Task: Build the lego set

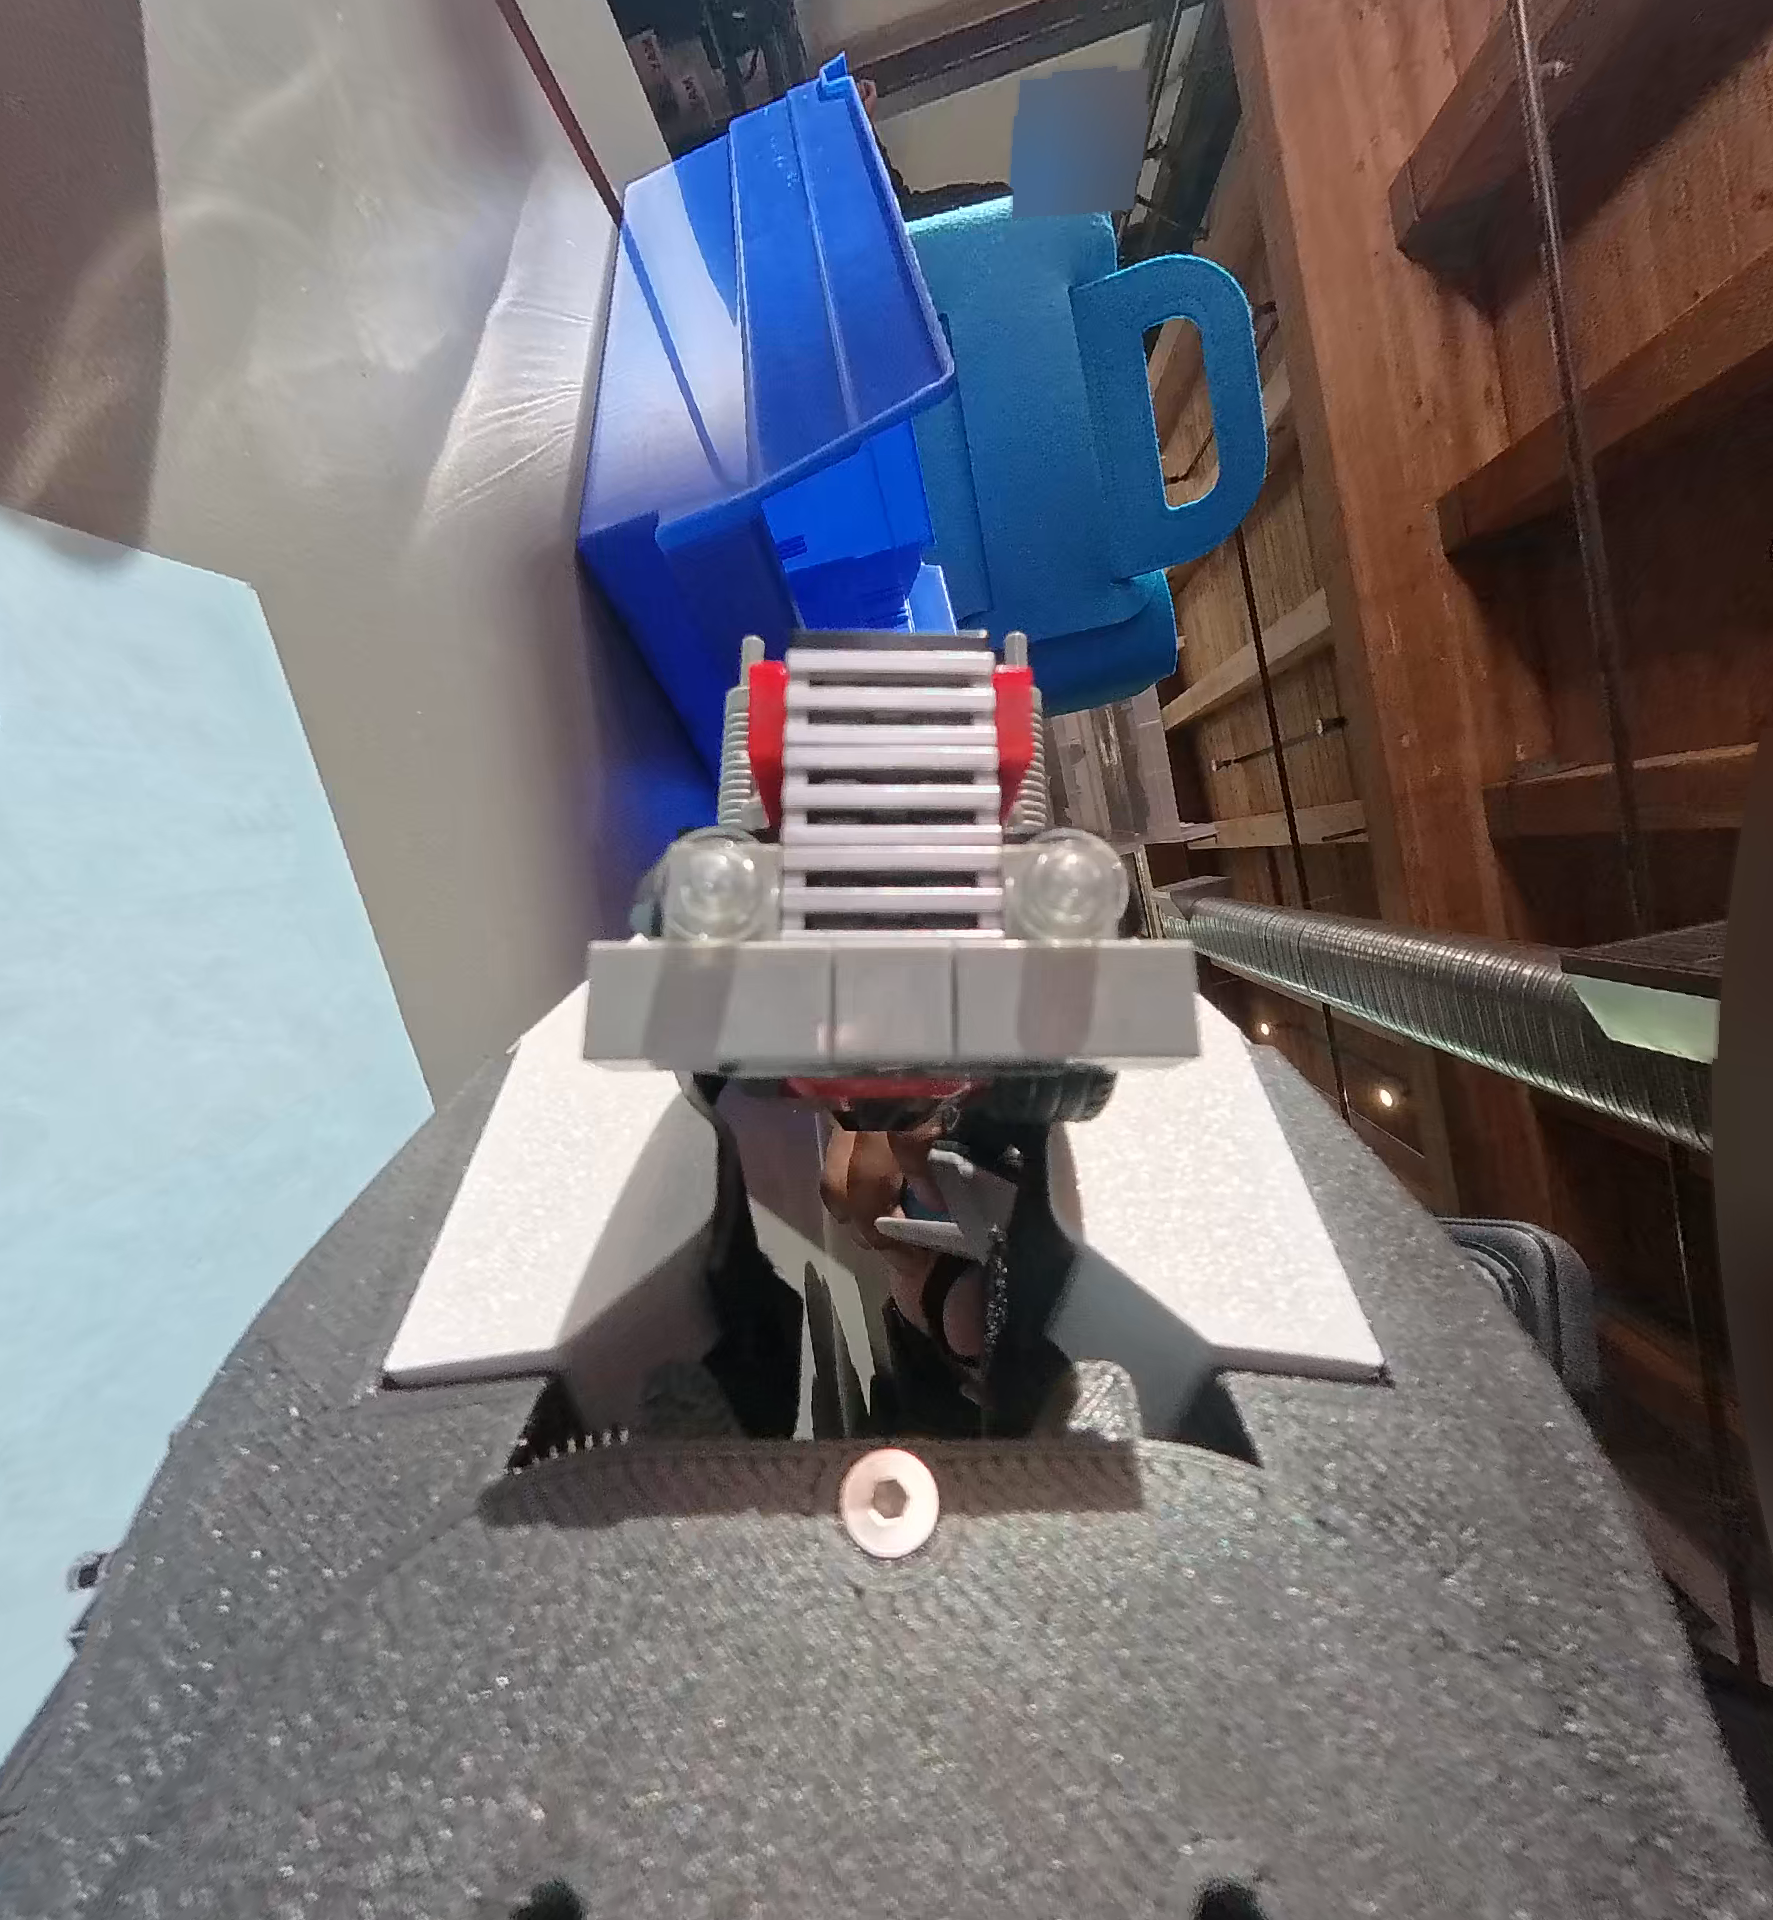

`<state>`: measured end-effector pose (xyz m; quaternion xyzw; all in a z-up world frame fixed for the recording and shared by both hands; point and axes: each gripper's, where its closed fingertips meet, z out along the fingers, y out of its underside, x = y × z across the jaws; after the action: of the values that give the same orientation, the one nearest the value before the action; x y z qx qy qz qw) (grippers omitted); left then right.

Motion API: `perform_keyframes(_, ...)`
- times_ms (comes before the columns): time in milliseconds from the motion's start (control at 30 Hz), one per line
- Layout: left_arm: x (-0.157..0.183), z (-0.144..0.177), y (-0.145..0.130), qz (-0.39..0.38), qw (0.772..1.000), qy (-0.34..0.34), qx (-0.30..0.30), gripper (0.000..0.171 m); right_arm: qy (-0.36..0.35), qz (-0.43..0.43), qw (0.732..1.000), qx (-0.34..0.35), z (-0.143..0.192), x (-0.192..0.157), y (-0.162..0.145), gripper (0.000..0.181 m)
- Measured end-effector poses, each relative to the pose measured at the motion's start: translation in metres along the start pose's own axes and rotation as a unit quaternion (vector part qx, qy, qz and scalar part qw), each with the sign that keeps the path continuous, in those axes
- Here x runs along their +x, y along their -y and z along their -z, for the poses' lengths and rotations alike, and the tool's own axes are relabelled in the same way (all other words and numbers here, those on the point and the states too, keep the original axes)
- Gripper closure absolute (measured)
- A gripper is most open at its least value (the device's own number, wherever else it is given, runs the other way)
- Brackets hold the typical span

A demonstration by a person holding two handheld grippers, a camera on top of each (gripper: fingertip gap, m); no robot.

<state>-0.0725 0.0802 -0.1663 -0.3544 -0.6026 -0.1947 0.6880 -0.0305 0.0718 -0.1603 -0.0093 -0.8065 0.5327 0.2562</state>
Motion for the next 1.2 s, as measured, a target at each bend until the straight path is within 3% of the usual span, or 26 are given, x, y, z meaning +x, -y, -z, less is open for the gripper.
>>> perform_keyframes(833, 0.0030, 0.0002, -0.0012, 0.007, 1.000, -0.016, 0.002, 0.118, 0.014, -0.022, 1.000, 0.011, 0.0001, -0.0003, 0.0002, 0.157)
perform_keyframes(1200, 0.0061, 0.0002, -0.0025, 0.022, 0.999, -0.032, 0.004, 0.118, 0.010, 0.009, 1.000, 0.018, 0.0004, -0.0024, -0.0012, 0.156)
